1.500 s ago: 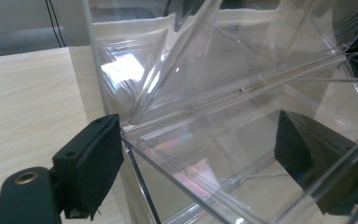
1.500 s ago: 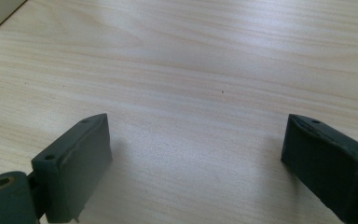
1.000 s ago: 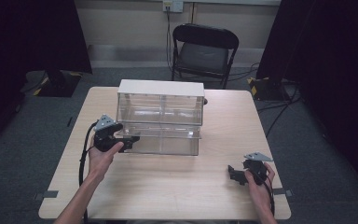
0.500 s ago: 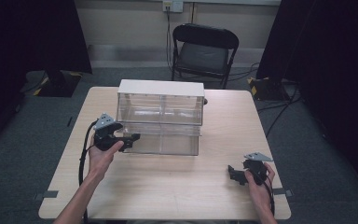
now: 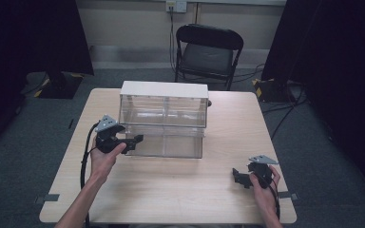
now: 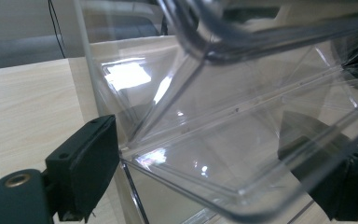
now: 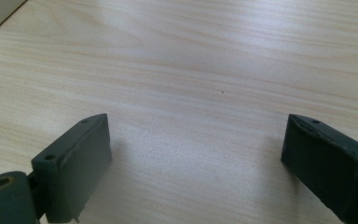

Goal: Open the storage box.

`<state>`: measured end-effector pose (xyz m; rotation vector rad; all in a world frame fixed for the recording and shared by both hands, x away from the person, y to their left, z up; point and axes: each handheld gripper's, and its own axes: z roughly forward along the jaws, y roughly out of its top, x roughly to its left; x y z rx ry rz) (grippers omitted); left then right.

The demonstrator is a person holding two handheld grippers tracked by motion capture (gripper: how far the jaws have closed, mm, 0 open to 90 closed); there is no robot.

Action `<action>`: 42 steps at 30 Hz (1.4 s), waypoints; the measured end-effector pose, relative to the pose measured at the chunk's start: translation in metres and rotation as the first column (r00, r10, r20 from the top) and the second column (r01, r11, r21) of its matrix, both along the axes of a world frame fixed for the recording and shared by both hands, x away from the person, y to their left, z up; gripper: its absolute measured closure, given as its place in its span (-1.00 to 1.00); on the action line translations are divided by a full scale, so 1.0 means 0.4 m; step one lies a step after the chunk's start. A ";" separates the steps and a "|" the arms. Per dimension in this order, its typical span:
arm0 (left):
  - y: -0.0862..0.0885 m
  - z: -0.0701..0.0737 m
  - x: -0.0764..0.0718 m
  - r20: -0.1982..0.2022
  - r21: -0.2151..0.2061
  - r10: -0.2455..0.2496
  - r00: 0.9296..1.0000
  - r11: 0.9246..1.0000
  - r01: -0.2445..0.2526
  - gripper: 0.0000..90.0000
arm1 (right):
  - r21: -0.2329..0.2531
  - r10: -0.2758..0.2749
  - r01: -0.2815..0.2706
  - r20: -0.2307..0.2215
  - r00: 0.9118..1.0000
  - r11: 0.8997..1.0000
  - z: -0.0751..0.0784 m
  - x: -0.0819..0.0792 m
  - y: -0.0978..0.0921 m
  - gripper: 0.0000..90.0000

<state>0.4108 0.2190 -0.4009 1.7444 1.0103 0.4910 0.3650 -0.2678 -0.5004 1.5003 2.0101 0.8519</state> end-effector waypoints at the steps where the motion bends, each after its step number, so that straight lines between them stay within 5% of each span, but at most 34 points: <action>1: 0.000 0.001 0.000 -0.002 0.002 0.002 1.000 1.000 -0.002 -0.73 | 0.000 0.000 0.000 0.000 1.000 1.000 0.000 0.000 0.000 -0.83; 28: -0.001 0.020 -0.006 0.032 -0.012 0.010 0.999 1.000 -0.009 -0.75 | 0.000 0.000 0.000 0.000 1.000 1.000 0.000 0.000 0.000 -0.83; 42: 0.004 0.022 -0.003 0.017 -0.013 -0.002 1.000 1.000 0.002 -0.75 | 0.001 0.000 0.000 -0.001 1.000 1.000 0.000 0.000 0.000 -0.83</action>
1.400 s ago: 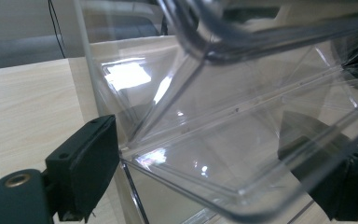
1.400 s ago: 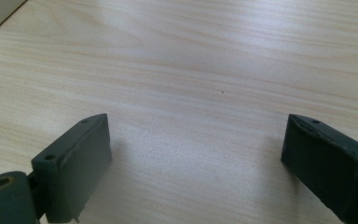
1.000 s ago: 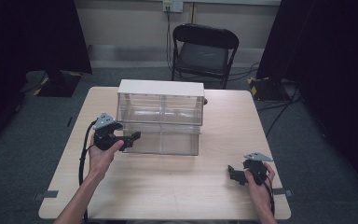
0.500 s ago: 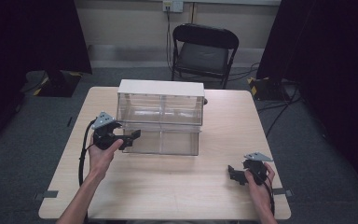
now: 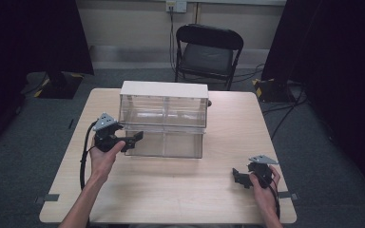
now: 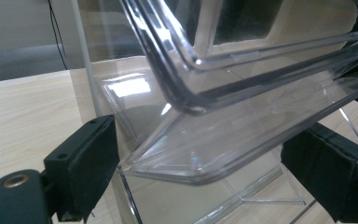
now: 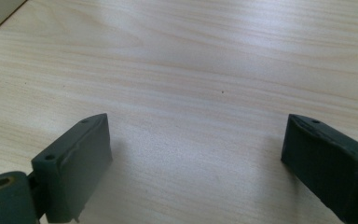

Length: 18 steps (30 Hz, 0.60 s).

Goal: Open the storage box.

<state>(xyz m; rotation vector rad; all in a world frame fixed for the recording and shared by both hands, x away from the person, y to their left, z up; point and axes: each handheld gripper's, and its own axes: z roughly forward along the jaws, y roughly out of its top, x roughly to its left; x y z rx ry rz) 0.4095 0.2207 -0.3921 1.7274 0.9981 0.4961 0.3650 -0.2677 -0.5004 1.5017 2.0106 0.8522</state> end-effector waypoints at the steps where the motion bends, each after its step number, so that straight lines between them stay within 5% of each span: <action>1: 0.000 -0.001 0.000 0.001 -0.004 -0.001 1.000 1.000 0.001 -0.75 | 0.000 0.000 0.000 0.000 1.000 1.000 0.000 0.000 0.000 -0.83; 18: -0.002 0.003 -0.001 0.003 0.009 0.005 1.000 1.000 -0.005 -0.75 | 0.000 0.000 0.000 0.000 1.000 1.000 0.000 0.000 0.000 -0.83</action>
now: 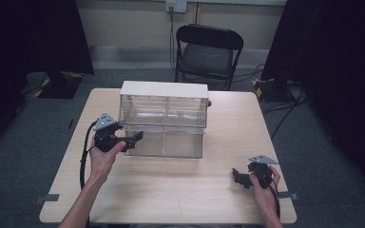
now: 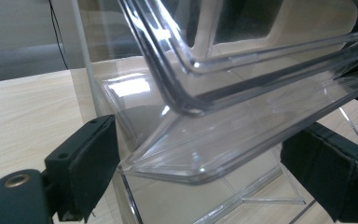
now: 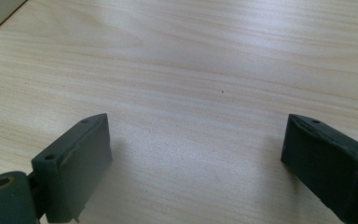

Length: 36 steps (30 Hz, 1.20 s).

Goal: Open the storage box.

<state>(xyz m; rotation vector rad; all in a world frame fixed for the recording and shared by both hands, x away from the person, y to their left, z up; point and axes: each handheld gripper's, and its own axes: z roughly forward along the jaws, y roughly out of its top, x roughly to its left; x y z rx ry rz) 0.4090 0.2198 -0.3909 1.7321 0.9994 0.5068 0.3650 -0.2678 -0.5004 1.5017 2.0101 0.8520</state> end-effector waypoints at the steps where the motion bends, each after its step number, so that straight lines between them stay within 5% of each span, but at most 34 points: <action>1: 0.000 -0.001 0.000 0.002 -0.003 -0.002 1.000 1.000 0.002 -0.75 | 0.000 0.000 0.000 0.000 1.000 1.000 0.000 0.000 0.000 -0.83; 36: 0.002 -0.003 0.000 -0.002 -0.024 -0.002 1.000 1.000 0.001 -0.74 | 0.000 0.000 0.000 0.000 1.000 1.000 0.000 0.000 0.000 -0.83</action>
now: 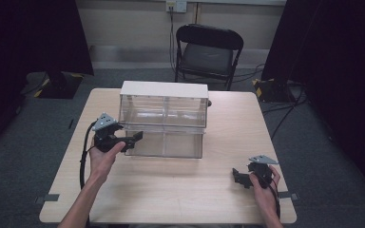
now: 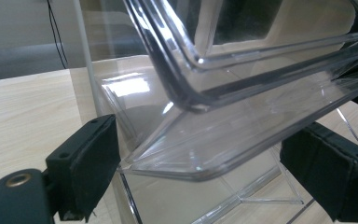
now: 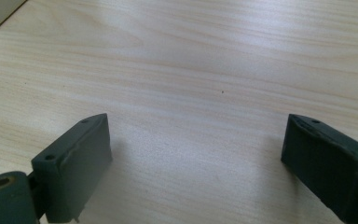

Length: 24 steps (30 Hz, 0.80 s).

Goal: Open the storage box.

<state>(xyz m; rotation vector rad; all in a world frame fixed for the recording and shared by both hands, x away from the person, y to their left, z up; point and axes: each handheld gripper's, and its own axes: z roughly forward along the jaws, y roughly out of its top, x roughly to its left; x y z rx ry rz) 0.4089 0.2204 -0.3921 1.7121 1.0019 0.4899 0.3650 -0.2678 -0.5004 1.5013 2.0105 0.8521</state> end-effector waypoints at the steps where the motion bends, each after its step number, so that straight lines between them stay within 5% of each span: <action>1: 0.000 0.000 0.000 0.000 0.001 0.000 1.000 1.000 0.000 -0.74 | 0.000 0.000 0.000 0.000 1.000 1.000 0.000 0.000 0.000 -0.83; 24: 0.003 0.000 0.000 0.004 0.009 -0.007 1.000 1.000 0.007 -0.72 | 0.000 0.000 0.000 0.000 1.000 1.000 0.000 0.000 0.000 -0.83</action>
